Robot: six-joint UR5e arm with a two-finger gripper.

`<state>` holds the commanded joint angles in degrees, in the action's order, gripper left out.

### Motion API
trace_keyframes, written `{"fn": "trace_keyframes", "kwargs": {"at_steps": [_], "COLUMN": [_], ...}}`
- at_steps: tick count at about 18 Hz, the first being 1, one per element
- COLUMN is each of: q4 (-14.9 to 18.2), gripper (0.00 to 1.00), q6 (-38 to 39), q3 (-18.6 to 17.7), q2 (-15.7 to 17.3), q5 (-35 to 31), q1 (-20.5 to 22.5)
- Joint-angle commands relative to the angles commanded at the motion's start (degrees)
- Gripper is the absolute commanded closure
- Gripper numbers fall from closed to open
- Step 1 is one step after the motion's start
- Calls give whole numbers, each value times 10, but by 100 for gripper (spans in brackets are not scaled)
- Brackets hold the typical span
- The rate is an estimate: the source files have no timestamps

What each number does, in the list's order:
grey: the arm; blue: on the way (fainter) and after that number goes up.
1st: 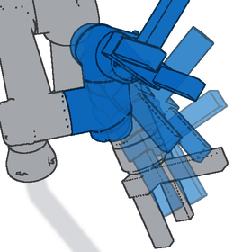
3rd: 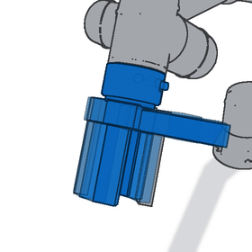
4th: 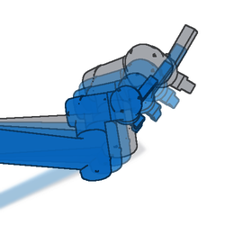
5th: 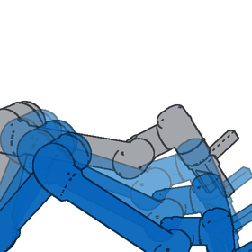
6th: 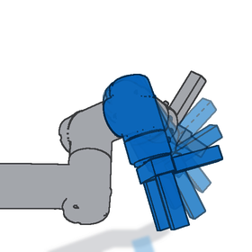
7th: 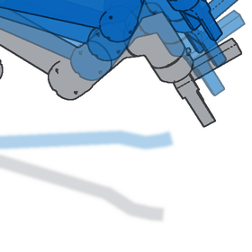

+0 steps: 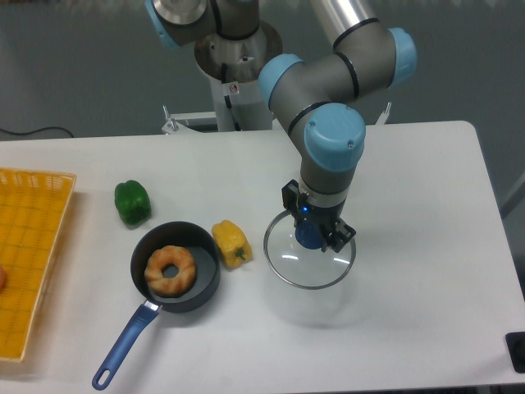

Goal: Close the pot lid
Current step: 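Hold the glass lid by its knob with the gripper, lifting slightly, then carry the held glass lid over the blue saucepan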

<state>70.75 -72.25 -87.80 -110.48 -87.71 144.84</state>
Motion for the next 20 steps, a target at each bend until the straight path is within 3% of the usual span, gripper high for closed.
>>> {"fn": "trace_keyframes", "kwargs": {"at_steps": [13, 20], "q4": [-1, -4], "gripper": [51, 51], "q6": [8, 63], "q3": [0, 0], "q2": [8, 13], "q5": [8, 11], "q1": [-6, -38]}}
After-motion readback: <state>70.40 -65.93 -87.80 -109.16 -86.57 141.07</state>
